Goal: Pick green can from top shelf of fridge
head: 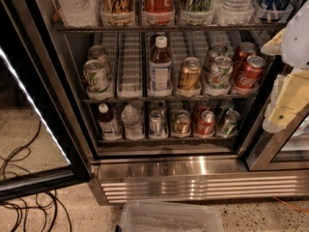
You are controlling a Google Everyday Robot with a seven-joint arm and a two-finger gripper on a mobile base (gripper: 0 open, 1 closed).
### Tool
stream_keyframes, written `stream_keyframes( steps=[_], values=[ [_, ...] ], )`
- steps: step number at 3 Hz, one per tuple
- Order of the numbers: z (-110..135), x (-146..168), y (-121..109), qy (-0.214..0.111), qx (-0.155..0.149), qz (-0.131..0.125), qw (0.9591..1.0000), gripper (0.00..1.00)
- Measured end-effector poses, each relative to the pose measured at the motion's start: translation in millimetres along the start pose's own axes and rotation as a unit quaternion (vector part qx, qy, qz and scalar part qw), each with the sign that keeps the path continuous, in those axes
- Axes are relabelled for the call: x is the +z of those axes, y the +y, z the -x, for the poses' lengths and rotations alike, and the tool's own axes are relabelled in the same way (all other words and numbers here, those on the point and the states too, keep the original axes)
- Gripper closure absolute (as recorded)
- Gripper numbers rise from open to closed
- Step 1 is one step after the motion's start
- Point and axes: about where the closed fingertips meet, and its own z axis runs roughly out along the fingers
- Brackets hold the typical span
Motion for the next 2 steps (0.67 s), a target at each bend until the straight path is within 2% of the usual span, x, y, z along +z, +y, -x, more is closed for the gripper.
stream_keyframes(
  steps=[1, 2],
  values=[
    [0.1, 0.0, -0.2, 0.000, 0.000, 0.000, 1.0000, 0.00],
    [7.4, 2.5, -22.8, -0.027, 0.020, -0.034, 0.9989, 0.00]
  ],
)
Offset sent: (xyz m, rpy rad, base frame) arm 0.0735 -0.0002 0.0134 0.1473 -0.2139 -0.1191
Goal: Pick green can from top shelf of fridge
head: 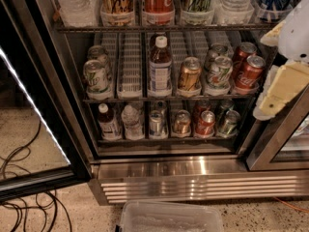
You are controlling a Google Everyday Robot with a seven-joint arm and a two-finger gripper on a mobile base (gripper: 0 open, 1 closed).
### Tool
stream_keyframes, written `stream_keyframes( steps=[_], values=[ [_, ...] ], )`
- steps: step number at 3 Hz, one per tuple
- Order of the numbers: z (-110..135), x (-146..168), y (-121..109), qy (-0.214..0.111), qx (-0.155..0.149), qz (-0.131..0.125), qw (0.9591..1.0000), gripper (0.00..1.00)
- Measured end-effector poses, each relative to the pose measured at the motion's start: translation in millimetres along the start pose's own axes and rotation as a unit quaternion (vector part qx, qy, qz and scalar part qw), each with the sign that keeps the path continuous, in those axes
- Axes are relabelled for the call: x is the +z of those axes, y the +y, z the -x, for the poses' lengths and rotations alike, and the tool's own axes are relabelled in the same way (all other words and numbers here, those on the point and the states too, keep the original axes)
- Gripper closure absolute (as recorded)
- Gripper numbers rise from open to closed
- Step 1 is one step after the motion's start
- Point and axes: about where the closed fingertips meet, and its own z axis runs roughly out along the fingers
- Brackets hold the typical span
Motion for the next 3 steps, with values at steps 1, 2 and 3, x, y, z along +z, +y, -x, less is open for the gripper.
stream_keyframes(
  steps=[1, 2, 3],
  values=[
    [15.6, -5.3, -40.1, -0.045, 0.039, -0.063, 0.9962, 0.00],
    [20.1, -7.7, -46.5, -0.053, 0.040, -0.077, 0.9948, 0.00],
    [22.6, -7.3, -46.3, -0.051, 0.036, -0.078, 0.9950, 0.00]
  ],
)
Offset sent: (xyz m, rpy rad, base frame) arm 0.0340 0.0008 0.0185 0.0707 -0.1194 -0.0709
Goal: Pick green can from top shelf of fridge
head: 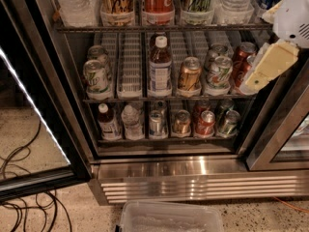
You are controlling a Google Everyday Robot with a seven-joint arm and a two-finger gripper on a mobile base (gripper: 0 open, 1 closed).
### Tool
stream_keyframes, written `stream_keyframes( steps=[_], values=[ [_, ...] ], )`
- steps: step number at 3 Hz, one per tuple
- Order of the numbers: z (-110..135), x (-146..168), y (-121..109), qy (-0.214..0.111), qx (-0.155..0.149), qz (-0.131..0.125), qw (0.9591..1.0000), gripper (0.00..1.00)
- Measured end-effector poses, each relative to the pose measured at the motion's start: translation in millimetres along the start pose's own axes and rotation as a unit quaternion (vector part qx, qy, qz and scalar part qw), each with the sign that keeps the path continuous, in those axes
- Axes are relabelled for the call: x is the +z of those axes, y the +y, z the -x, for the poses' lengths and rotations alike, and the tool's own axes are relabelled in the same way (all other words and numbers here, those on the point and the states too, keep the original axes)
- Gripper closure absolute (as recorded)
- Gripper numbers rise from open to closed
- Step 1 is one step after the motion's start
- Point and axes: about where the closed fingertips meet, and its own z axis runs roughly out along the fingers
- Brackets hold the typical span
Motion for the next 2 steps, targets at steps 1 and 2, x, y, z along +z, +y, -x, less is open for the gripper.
stream_keyframes(
  steps=[1, 2],
  values=[
    [23.5, 16.4, -2.4, -0.032, -0.017, 0.001, 0.9993, 0.00],
    [53.6, 20.3, -8.7, -0.074, -0.025, -0.028, 0.9965, 0.00]
  ],
)
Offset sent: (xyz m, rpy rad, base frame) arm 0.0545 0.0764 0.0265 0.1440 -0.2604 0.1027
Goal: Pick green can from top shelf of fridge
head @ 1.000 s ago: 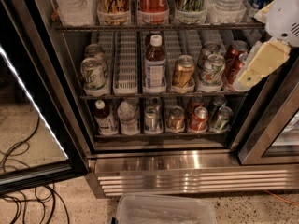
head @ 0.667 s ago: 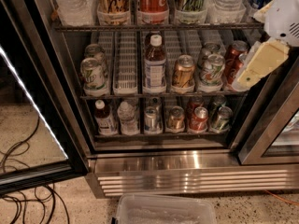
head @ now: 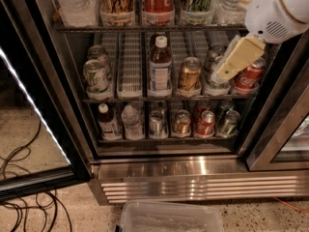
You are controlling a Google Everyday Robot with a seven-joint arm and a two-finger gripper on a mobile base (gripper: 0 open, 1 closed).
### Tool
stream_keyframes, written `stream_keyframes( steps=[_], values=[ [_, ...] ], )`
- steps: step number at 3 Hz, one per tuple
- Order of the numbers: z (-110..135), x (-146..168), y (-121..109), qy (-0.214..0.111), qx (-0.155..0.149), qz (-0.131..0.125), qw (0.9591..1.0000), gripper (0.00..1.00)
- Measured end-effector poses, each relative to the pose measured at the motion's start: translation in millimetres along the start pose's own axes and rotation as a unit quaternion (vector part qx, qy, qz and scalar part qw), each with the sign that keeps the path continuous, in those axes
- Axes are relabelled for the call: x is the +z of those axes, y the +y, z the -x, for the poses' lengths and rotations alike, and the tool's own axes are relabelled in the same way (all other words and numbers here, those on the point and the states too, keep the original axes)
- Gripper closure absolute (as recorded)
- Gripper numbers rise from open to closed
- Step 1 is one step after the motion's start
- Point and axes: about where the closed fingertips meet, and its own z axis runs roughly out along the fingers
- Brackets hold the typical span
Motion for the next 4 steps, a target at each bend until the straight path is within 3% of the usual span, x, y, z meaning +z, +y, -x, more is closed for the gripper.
stream_keyframes(
  steps=[1, 2, 3, 4],
  values=[
    [27.5, -3.5, -13.3, -0.044, 0.017, -0.052, 0.9975, 0.00],
    [27.5, -3.5, -13.3, -0.044, 0.017, -0.052, 0.9975, 0.00],
    [41.2, 5.8, -7.5, -0.076, 0.008, -0.044, 0.9961, 0.00],
    [63.5, 17.6, -1.2, -0.135, 0.020, -0.050, 0.9894, 0.00]
  ],
)
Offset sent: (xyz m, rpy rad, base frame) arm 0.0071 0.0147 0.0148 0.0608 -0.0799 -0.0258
